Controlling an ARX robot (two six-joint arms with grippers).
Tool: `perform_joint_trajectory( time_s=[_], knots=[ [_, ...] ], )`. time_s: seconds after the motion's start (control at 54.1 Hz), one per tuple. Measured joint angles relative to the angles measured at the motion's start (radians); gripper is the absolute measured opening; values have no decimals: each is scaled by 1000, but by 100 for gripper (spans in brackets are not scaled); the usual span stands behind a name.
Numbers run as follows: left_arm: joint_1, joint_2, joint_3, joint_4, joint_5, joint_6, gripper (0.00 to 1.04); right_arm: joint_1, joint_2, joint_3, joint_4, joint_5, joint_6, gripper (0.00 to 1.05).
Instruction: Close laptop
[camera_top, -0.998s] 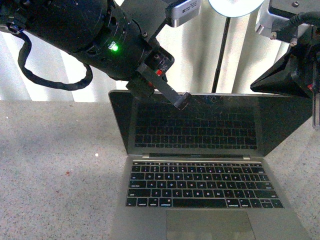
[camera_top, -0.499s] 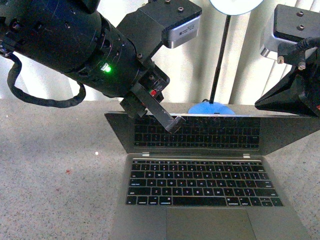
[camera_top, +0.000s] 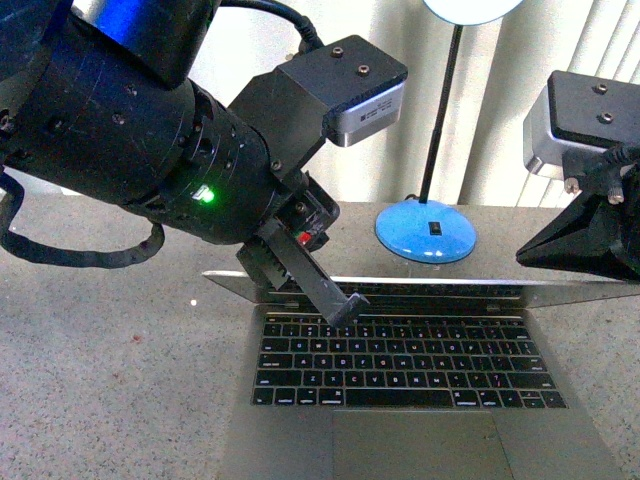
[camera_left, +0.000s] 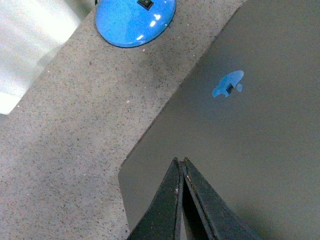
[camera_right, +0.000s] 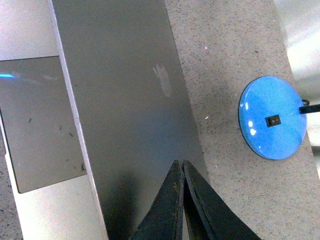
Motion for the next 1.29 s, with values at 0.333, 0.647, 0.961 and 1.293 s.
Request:
perform_joint_trajectory(
  time_s=[0.333,0.647,0.961,1.293],
  knots=[
    [-16,5,-40,7,28,-10,4,0,0,-37,-40,-11,-39,3],
    [-29,21,-76,27,31,-8,4,-3,0,-63,-61,-14,-75,3],
    [-43,25,-109,45,31,-14,4,-5,5,-85,-69,-10,-96,3],
    [-48,25,-125,45,31,-14,4,-7,35,-108,-31,-10,-99,3]
  ],
)
